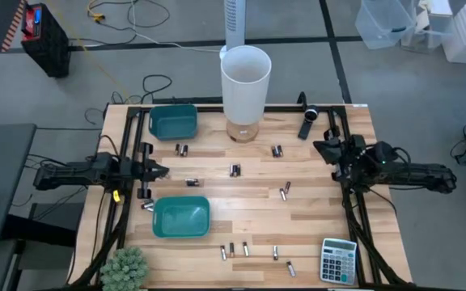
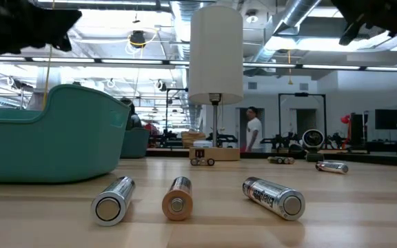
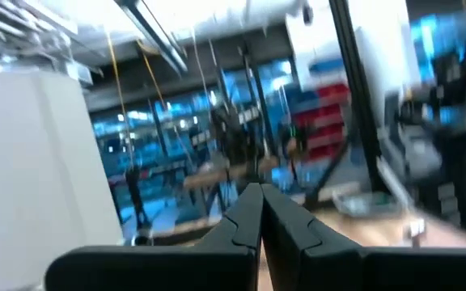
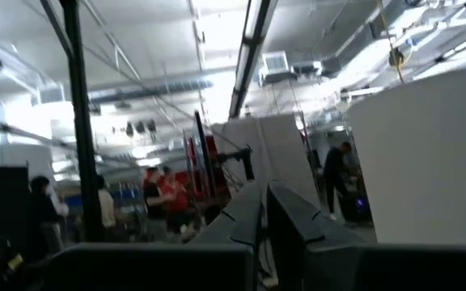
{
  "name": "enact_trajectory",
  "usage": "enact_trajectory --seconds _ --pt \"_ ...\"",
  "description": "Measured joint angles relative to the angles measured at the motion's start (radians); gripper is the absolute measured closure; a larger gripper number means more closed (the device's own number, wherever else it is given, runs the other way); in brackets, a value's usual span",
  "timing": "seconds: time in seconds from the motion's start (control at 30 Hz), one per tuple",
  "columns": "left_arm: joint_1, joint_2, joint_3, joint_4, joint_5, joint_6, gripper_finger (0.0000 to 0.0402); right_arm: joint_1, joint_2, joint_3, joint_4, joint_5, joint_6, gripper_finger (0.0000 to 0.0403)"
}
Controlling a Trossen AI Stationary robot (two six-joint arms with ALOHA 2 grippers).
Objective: Sort batteries
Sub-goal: Put the black battery into the blue bin
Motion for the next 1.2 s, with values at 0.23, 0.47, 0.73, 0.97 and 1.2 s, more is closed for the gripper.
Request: enact_trajectory --seconds 0.23,0.47,0.73,0.97,1.2 --pt "0.0 0.0 0.003 0.152 0.0 -0.117 0.0398 0.0 0.137 0.077 0.001 0.017 -0.073 0.0359" --pt "0.0 0.0 0.004 0.194 -0.002 -0.108 0.0398 0.0 0.248 0.13 0.002 0.018 -0.1 0.0359" --pt "0.0 0.002 0.005 0.205 -0.082 -0.068 0.0398 -0.001 0.448 0.22 -0.127 0.024 -0.151 0.0359" --pt "0.0 0.115 0.006 0.253 -0.134 -0.096 0.0389 -0.001 0.612 0.361 -0.474 0.129 -0.06 0.0334" --pt "0.007 0.34 0.101 0.262 -0.161 -0.092 0.0344 0.02 0.73 0.418 -0.742 0.176 0.108 0.0288"
